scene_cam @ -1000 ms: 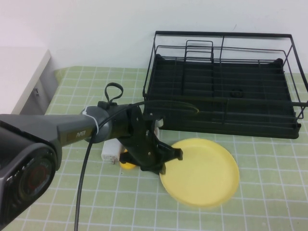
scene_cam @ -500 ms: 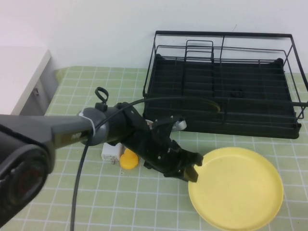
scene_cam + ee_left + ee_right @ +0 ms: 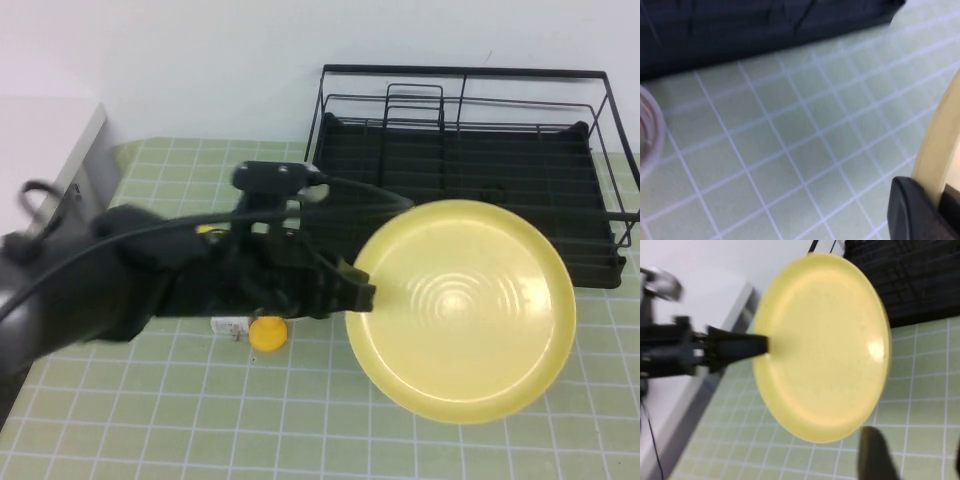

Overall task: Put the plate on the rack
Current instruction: Hand over the plate, then place the plate on the rack

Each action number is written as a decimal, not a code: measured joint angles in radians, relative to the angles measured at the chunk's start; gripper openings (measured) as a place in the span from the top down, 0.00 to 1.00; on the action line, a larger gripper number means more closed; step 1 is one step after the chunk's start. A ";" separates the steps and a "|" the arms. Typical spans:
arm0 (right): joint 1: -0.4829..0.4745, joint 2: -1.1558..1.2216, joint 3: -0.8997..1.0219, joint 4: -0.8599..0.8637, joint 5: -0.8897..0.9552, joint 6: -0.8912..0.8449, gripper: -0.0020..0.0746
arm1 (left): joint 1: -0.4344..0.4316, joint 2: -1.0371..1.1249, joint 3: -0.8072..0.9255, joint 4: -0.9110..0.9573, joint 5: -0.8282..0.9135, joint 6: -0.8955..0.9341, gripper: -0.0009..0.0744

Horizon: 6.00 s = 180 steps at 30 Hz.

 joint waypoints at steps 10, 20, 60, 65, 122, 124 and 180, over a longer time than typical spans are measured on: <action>0.000 0.614 -0.446 0.212 0.220 -0.672 0.39 | 0.000 -0.227 0.194 -0.430 -0.155 0.504 0.98; 0.000 1.102 -0.809 0.309 0.434 -0.951 0.39 | 0.000 -0.243 0.198 -0.454 -0.169 0.560 0.98; 0.265 1.338 -0.907 0.185 0.328 -1.019 0.78 | -0.005 -0.243 0.120 -0.445 -0.243 0.750 0.97; 0.265 1.340 -0.929 0.193 0.315 -1.076 0.78 | -0.006 -0.239 0.116 -0.445 -0.265 0.745 0.97; 0.042 2.315 -2.315 0.311 0.292 -1.427 0.78 | 0.001 -0.446 0.540 -0.452 0.220 0.189 0.99; 0.042 2.334 -2.315 0.324 0.275 -1.436 0.78 | 0.001 -0.446 0.540 -0.452 0.220 0.189 0.99; 0.071 2.417 -2.315 0.449 0.210 -1.482 0.55 | 0.001 -0.448 0.540 -0.452 0.206 0.189 0.99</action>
